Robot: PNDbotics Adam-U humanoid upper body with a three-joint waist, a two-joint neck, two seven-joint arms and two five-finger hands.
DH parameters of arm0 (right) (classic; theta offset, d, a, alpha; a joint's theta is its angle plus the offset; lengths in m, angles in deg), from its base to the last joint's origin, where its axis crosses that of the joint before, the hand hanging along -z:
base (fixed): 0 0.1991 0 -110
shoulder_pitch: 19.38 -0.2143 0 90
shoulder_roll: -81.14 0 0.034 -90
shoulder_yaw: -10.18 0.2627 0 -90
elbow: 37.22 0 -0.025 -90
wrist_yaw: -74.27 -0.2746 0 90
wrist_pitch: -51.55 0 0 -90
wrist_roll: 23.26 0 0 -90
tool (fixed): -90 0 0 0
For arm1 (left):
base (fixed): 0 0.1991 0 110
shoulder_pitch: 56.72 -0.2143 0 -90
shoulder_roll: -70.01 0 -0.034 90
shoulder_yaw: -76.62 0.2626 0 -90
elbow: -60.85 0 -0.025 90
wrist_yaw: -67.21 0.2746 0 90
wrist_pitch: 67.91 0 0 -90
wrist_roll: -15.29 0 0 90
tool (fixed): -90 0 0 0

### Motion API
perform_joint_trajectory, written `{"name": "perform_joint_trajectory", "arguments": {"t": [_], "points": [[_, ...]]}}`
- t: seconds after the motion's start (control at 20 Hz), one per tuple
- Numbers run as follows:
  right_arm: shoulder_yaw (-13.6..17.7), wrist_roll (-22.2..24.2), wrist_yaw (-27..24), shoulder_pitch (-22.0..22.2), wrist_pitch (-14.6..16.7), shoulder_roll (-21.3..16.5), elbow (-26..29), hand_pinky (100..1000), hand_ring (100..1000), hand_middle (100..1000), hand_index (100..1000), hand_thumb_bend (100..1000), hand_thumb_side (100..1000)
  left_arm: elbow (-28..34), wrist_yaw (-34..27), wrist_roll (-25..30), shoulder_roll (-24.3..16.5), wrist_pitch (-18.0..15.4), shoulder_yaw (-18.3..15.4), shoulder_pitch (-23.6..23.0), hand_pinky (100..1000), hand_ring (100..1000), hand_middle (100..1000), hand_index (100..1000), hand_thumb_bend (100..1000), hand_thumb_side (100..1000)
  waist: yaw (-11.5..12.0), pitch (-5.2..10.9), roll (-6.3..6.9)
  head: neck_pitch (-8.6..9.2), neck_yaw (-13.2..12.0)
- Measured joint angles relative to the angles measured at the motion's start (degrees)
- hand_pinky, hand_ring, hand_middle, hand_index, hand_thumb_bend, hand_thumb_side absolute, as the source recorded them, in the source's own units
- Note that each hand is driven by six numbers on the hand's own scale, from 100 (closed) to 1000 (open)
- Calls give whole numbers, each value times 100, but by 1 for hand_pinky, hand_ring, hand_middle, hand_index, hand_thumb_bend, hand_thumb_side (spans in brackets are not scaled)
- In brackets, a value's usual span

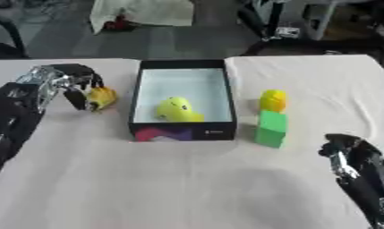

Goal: Pick up objects on the table and place them in the box.

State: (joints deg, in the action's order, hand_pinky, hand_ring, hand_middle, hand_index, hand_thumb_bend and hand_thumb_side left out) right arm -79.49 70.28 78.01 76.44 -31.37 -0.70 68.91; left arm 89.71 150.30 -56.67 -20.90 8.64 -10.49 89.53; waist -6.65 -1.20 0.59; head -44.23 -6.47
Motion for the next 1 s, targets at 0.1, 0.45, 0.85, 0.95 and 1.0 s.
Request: {"name": "perform_joint_trajectory", "arguments": {"t": [0.1,0.45,0.85,0.95,1.0], "points": [[0,0,0,-1,0,0,0,712,605,546,701,100,548,-33,163,-236,19,22,-2,-37,502,362,370,534,100,100,0,0,0,0,2],[0,0,0,0,0,1,0,712,605,546,701,100,546,52,259,-985,2,-11,-35,-43,458,304,301,467,100,100,3,0,0,0,5],[0,0,0,32,-1,1,-2,712,605,545,701,100,552,960,-430,-1192,-385,-192,14,596,470,310,301,478,100,100,39,1,0,0,-17],[0,0,0,34,-1,0,-3,712,605,545,701,100,551,1289,-723,-1168,-371,-391,173,687,489,329,319,492,100,100,39,1,0,0,-42],[0,1,0,34,-2,0,-3,712,605,546,701,100,551,1437,-867,-1121,-347,-518,286,710,499,339,330,499,100,100,39,1,0,0,-51]]}}
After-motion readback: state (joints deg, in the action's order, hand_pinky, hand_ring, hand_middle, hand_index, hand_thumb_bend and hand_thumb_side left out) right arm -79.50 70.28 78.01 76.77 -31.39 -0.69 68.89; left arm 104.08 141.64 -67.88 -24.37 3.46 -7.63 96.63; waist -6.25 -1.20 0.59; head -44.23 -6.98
